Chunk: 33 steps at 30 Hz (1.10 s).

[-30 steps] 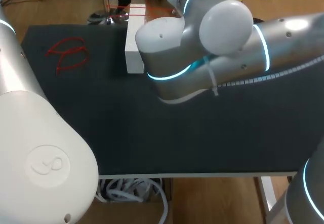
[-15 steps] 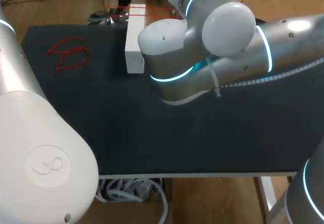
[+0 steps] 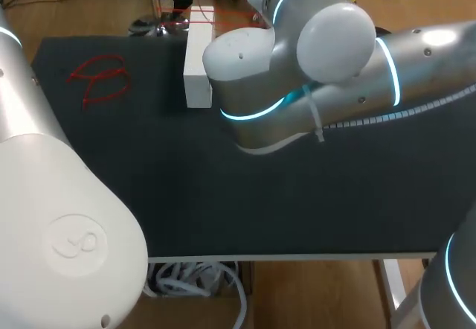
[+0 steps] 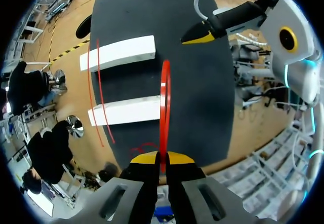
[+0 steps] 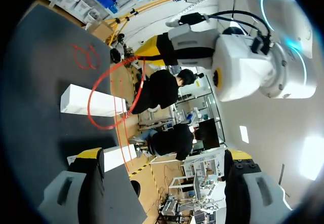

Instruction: Grab the tape and strap the tape.

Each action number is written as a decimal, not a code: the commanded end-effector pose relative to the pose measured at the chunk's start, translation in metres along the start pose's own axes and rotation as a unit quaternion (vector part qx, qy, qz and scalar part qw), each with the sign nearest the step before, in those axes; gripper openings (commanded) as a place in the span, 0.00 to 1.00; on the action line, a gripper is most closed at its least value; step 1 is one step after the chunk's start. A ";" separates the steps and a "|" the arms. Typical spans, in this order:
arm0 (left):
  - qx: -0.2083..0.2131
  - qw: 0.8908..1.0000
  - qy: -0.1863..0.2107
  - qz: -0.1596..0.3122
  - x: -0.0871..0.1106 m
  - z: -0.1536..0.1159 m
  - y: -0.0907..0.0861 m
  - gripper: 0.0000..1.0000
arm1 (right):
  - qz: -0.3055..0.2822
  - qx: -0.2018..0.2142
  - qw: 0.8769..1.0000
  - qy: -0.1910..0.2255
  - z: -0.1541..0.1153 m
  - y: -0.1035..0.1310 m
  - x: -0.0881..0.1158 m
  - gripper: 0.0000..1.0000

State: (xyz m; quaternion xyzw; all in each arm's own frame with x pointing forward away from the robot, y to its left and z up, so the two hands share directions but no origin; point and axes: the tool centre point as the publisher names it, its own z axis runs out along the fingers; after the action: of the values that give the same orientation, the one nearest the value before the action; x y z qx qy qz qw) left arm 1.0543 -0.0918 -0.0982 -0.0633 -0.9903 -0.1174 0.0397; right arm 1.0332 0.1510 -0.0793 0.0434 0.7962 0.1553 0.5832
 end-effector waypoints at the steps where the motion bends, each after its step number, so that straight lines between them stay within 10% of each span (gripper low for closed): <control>1: -0.008 1.000 0.004 -0.013 -0.007 0.009 0.011 0.00 | -0.001 0.000 1.000 0.003 -0.001 0.000 -0.002 1.00; 16: -0.104 0.989 0.051 -0.087 -0.031 0.051 0.101 0.00 | -0.001 0.000 1.000 0.003 -0.001 0.000 -0.002 1.00; 33: -0.122 0.971 0.175 -0.110 0.016 0.113 0.149 0.00 | -0.001 0.000 1.000 0.003 -0.001 0.000 -0.002 1.00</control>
State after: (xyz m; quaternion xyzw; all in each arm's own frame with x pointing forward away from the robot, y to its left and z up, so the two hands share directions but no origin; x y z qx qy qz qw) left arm 1.0495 0.0700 -0.1642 0.0530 -0.9469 -0.2653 0.1739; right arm 1.0333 0.1510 -0.0793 0.0434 0.7962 0.1554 0.5832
